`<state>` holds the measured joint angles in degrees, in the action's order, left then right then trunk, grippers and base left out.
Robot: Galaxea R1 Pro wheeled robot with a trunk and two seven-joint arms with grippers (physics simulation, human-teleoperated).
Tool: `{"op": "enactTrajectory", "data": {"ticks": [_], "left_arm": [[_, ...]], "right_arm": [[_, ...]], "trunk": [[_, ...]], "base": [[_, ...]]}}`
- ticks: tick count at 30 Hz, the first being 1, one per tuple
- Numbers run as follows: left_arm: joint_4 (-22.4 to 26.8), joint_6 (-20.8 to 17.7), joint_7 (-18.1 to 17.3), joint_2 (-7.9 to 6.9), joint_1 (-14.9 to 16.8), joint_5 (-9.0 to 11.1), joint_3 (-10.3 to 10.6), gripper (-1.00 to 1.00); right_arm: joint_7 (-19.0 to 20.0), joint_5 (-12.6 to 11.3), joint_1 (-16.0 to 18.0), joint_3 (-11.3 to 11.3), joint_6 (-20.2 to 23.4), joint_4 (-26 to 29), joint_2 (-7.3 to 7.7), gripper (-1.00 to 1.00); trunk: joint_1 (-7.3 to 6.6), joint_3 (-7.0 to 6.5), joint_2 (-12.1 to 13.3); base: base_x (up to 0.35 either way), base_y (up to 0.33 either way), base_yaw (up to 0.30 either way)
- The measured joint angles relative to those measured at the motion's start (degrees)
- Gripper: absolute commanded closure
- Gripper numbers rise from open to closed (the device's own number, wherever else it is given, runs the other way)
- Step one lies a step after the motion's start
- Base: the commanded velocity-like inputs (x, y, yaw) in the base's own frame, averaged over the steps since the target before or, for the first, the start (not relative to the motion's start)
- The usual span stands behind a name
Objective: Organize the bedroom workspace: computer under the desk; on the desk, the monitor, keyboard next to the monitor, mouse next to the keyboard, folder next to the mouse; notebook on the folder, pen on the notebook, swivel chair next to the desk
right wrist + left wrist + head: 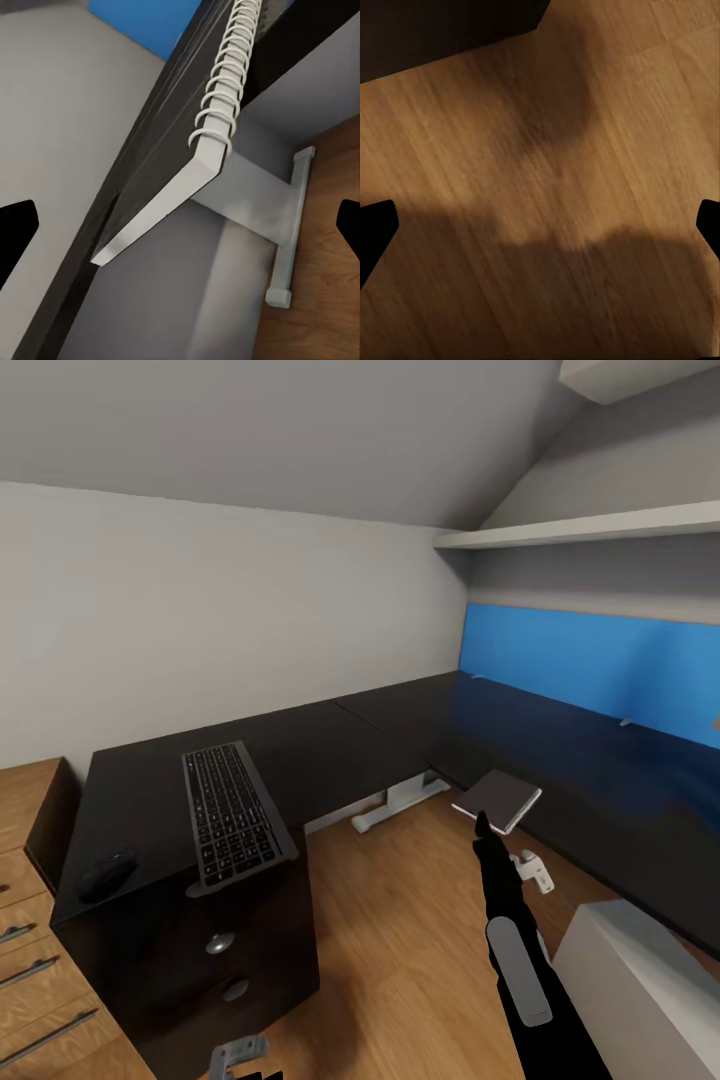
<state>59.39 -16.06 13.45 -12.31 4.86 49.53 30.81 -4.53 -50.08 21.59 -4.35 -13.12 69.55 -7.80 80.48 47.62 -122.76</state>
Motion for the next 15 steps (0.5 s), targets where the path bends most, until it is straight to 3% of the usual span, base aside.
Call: {"op": "enactTrajectory", "data": {"ticks": [15], "left_arm": [[-0.4,0.0,0.0,0.03,0.0,0.0,0.1,-1.0]], "right_arm": [[0.0,-0.2,0.0,-0.5,0.0,-2.3,0.09,-1.0]], "trunk": [[0.0,0.0,0.0]], "base": [[0.069,0.0,0.0]]}}
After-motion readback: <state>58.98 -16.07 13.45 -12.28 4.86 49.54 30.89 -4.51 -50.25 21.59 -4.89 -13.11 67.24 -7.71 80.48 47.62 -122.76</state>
